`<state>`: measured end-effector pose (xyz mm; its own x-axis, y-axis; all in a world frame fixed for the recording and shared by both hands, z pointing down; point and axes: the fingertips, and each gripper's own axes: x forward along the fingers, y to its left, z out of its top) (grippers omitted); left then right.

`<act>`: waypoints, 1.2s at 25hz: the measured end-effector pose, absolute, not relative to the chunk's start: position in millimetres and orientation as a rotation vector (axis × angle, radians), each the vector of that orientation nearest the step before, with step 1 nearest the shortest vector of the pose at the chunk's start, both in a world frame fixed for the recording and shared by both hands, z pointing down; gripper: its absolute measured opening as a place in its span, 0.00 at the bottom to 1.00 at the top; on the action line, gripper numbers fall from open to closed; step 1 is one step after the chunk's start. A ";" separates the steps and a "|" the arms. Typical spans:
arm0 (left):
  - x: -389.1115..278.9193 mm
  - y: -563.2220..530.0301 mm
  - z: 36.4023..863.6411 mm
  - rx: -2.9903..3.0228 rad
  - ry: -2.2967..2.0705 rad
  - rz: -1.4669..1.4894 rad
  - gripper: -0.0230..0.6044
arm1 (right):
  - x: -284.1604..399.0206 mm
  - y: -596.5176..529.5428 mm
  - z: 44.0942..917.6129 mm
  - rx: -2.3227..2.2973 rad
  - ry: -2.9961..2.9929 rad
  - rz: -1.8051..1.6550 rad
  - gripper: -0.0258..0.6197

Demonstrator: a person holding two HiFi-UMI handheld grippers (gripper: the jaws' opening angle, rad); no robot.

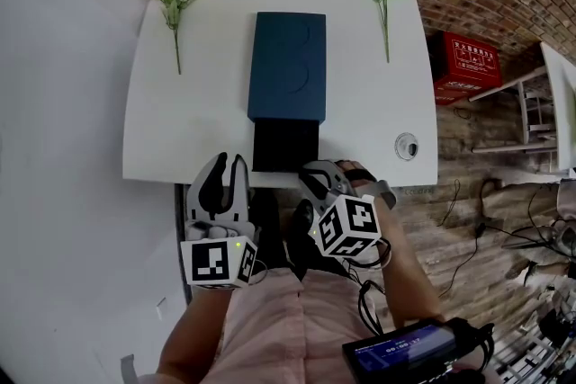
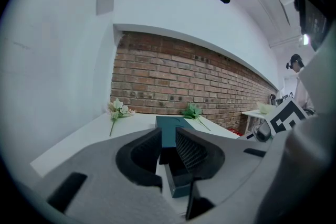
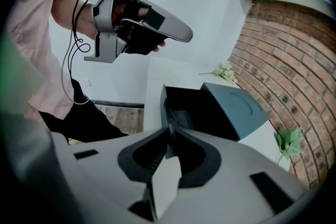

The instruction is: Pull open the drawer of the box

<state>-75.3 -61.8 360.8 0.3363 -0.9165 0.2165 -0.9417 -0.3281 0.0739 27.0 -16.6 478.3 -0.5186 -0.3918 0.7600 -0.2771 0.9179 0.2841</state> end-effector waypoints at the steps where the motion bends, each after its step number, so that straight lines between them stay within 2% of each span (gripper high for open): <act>1: -75.2 -61.2 361.2 2.410 -1.697 0.199 0.18 | 26.4 -15.4 478.5 0.473 -2.148 -0.158 0.12; 30: -70.8 -46.8 358.1 2.420 -1.689 0.197 0.18 | 25.5 10.1 481.3 0.438 -2.153 -0.146 0.11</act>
